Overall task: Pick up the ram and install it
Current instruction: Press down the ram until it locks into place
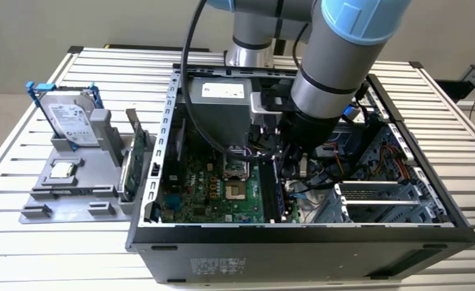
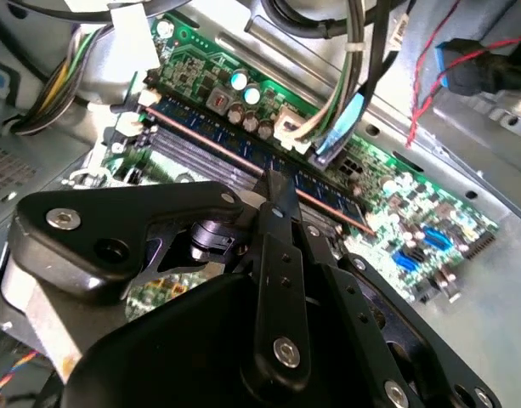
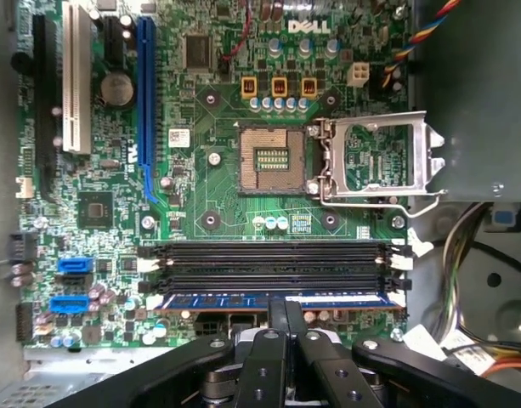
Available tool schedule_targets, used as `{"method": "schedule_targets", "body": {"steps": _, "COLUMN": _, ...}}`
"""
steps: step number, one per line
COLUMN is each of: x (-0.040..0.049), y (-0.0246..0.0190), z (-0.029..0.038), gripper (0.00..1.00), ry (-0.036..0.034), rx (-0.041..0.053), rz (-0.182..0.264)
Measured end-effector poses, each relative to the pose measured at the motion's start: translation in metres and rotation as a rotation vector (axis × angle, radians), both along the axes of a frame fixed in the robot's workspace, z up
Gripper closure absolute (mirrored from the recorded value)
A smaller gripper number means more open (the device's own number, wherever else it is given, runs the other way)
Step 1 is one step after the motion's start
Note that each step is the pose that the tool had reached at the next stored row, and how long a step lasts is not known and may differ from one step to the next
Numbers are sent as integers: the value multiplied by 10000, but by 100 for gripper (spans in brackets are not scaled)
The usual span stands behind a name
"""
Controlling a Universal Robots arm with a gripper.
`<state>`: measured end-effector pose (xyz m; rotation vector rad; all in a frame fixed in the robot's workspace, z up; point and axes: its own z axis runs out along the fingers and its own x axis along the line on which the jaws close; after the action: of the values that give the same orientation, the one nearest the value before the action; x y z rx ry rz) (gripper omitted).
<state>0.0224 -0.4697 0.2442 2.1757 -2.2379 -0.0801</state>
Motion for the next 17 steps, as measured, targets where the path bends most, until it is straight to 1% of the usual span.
{"method": "schedule_targets", "body": {"steps": 3, "x": 0, "y": 0, "z": 92, "gripper": 100, "ry": 0, "rx": 0, "rz": 0}}
{"method": "schedule_targets", "body": {"steps": 7, "x": 0, "y": 0, "z": 185, "gripper": 100, "ry": -1, "rx": 2, "rz": 0}}
{"method": "schedule_targets", "body": {"steps": 15, "x": 0, "y": 0, "z": 459, "gripper": 100, "ry": 0, "rx": -1, "rz": 0}}
{"method": "schedule_targets", "body": {"steps": 17, "x": 0, "y": 0, "z": 518, "gripper": 100, "ry": 0, "rx": 0, "rz": 0}}
